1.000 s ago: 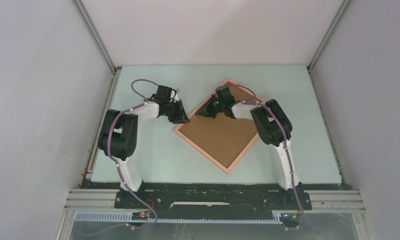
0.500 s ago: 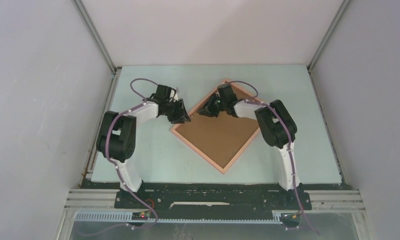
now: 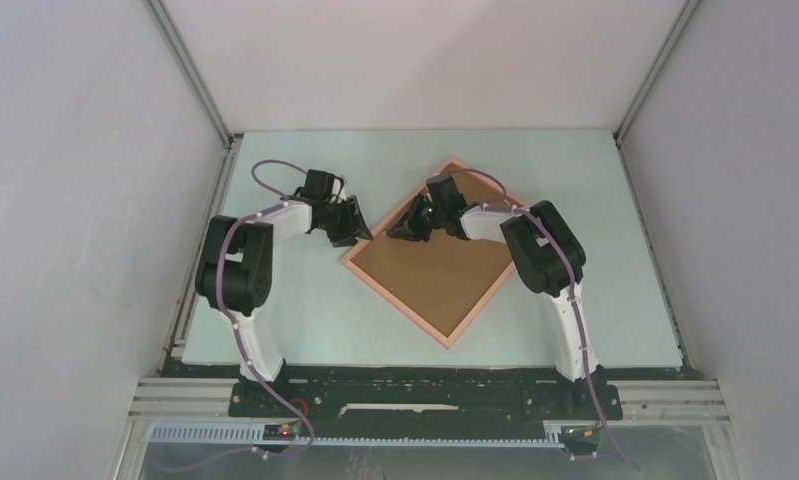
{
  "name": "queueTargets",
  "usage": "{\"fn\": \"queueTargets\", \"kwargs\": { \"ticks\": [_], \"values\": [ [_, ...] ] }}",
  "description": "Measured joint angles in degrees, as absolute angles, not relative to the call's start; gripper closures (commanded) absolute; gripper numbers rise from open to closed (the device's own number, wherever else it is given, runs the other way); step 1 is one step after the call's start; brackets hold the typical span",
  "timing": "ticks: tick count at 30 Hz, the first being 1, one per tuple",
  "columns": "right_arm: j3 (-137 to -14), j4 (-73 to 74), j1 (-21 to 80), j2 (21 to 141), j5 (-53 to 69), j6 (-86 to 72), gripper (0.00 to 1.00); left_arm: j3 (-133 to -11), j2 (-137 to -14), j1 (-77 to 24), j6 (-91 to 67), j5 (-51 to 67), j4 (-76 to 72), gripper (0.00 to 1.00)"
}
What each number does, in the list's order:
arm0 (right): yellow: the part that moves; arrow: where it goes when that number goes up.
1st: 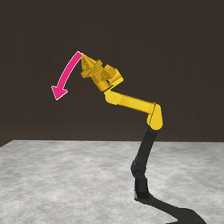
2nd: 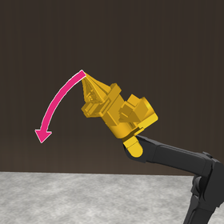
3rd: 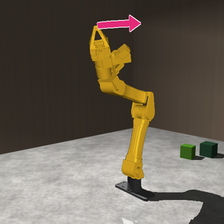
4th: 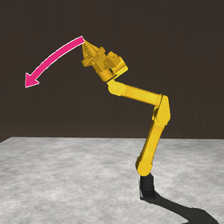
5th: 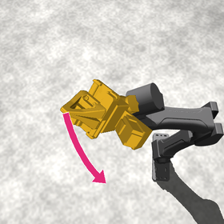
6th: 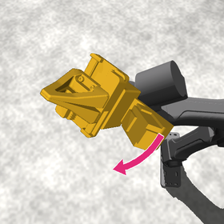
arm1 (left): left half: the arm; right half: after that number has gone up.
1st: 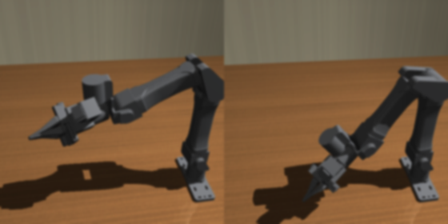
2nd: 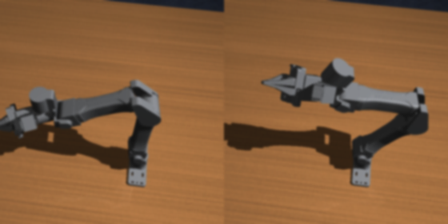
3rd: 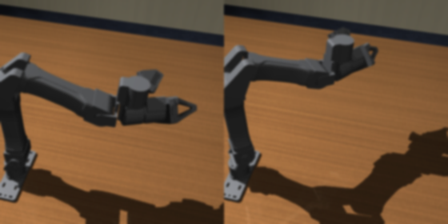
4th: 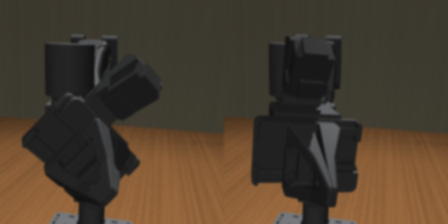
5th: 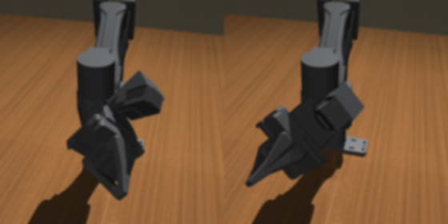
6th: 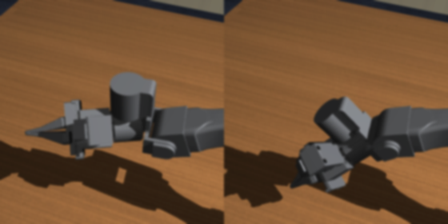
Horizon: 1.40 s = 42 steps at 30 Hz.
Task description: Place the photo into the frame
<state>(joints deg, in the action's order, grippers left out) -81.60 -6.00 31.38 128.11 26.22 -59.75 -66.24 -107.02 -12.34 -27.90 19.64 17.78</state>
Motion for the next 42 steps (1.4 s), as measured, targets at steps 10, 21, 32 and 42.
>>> {"fn": "queueTargets", "kwargs": {
  "ticks": [10, 21, 32, 42],
  "values": [
    [-90.52, -4.99, 32.01, 133.93, 26.96, -60.31, 0.83, -66.57, -108.77, -12.08, -27.92, 21.04, 16.53, 0.63],
    [-89.34, -5.21, 30.72, 133.03, 28.27, -59.99, 0.71, -65.76, -108.57, -11.79, -28.73, 21.61, 15.46, 0.55],
    [-79.07, 24.93, 9.98, 101.47, 17.96, -31.68, 0.24, -56.99, -103.79, -11.97, -35.18, 22.68, 9.89, 0.53],
    [-63.94, 29.61, -1.10, 96.88, 14.50, -23.00, 0.24, -42.68, -95.44, -12.56, -44.01, 23.68, -1.23, 0.51]
  ]
}}
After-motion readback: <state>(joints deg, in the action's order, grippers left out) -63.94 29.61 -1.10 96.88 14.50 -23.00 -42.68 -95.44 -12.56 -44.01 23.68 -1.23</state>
